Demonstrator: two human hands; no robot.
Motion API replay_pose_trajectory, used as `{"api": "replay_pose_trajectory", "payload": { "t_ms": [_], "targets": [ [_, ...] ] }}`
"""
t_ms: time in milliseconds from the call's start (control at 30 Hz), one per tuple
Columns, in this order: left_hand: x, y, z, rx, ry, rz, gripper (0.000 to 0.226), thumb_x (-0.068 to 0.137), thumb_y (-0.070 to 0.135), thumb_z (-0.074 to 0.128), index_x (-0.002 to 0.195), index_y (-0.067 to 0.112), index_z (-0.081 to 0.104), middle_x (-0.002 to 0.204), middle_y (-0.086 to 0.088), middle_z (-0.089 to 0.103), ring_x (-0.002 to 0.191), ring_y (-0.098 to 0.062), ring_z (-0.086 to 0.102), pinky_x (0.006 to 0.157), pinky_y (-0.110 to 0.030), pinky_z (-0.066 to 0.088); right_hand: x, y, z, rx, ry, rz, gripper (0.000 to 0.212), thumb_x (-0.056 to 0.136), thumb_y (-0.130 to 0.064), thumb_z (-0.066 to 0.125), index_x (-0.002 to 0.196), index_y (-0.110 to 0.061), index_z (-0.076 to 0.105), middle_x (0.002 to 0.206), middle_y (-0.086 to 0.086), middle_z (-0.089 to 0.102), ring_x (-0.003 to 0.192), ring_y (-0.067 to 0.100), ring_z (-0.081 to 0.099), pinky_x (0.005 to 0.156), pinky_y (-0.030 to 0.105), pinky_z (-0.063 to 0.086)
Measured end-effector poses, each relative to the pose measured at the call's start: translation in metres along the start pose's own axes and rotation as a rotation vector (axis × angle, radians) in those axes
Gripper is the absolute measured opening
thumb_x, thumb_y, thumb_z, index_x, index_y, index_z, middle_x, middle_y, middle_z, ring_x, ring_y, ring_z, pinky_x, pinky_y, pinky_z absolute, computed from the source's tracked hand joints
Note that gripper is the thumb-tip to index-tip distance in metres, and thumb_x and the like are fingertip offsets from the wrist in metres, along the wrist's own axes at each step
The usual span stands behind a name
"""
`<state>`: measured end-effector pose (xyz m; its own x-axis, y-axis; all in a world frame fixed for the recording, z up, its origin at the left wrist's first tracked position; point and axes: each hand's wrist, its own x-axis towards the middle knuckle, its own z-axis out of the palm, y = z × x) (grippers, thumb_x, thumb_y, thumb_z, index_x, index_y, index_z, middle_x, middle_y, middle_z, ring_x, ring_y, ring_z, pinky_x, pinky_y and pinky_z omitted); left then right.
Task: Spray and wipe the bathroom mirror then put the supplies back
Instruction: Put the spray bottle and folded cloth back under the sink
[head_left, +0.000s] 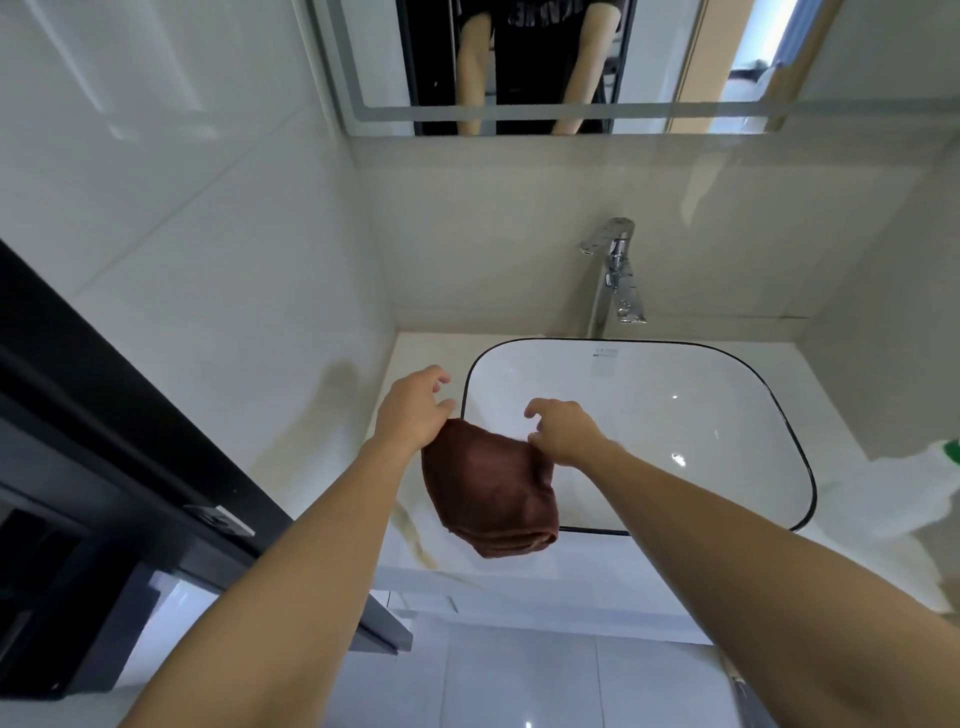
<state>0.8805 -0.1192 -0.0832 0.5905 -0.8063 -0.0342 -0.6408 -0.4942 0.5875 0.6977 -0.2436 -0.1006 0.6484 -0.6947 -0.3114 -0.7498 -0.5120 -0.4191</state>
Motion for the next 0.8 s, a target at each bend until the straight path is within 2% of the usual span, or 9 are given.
{"api": "replay_pose_trajectory", "payload": {
  "t_ms": [200,333,500,667,800],
  "targets": [
    [0.020,0.051,-0.031,0.036,0.065,0.081,0.054,0.100,0.032,0.055,0.151,0.020,0.040,0.150,-0.008,0.049,0.133,-0.030,0.050,0.109,-0.041,0.040,-0.006,-0.019,-0.057,0.063,0.204,-0.064,0.048,0.101,-0.026,0.048,0.148,-0.019,0.039,0.133,0.017,0.059,0.124,0.033,0.054,0.095,0.040,0.047],
    [0.034,0.103,-0.052,0.012,0.099,0.106,0.068,0.102,0.039,0.049,0.159,0.020,0.018,0.161,-0.009,0.033,0.143,-0.031,0.039,0.114,-0.043,0.034,-0.023,-0.025,-0.108,0.073,0.368,-0.106,0.050,0.102,-0.027,0.045,0.150,-0.021,0.035,0.126,0.022,0.059,0.118,0.040,0.055,0.091,0.044,0.046],
    [0.041,0.171,-0.058,-0.028,0.114,0.231,0.066,0.103,0.038,0.047,0.160,0.019,0.019,0.161,-0.013,0.031,0.144,-0.033,0.037,0.115,-0.040,0.032,-0.054,-0.005,-0.162,0.094,0.510,-0.069,0.047,0.100,-0.025,0.044,0.146,-0.022,0.037,0.119,0.019,0.059,0.110,0.040,0.056,0.079,0.043,0.044],
    [0.039,0.241,-0.037,-0.051,0.060,0.368,0.064,0.103,0.043,0.043,0.159,0.022,0.020,0.162,-0.010,0.030,0.143,-0.033,0.038,0.114,-0.042,0.033,-0.096,0.045,-0.202,0.091,0.613,0.044,0.052,0.103,-0.031,0.044,0.153,-0.023,0.029,0.132,0.020,0.056,0.120,0.040,0.054,0.090,0.044,0.046],
    [0.034,0.297,-0.006,-0.055,-0.024,0.453,0.063,0.103,0.041,0.042,0.159,0.025,0.018,0.162,-0.008,0.030,0.142,-0.034,0.039,0.116,-0.047,0.034,-0.130,0.094,-0.225,0.089,0.682,0.162,0.053,0.103,-0.032,0.045,0.153,-0.023,0.029,0.136,0.019,0.055,0.124,0.037,0.051,0.091,0.043,0.045]
  ]
}}
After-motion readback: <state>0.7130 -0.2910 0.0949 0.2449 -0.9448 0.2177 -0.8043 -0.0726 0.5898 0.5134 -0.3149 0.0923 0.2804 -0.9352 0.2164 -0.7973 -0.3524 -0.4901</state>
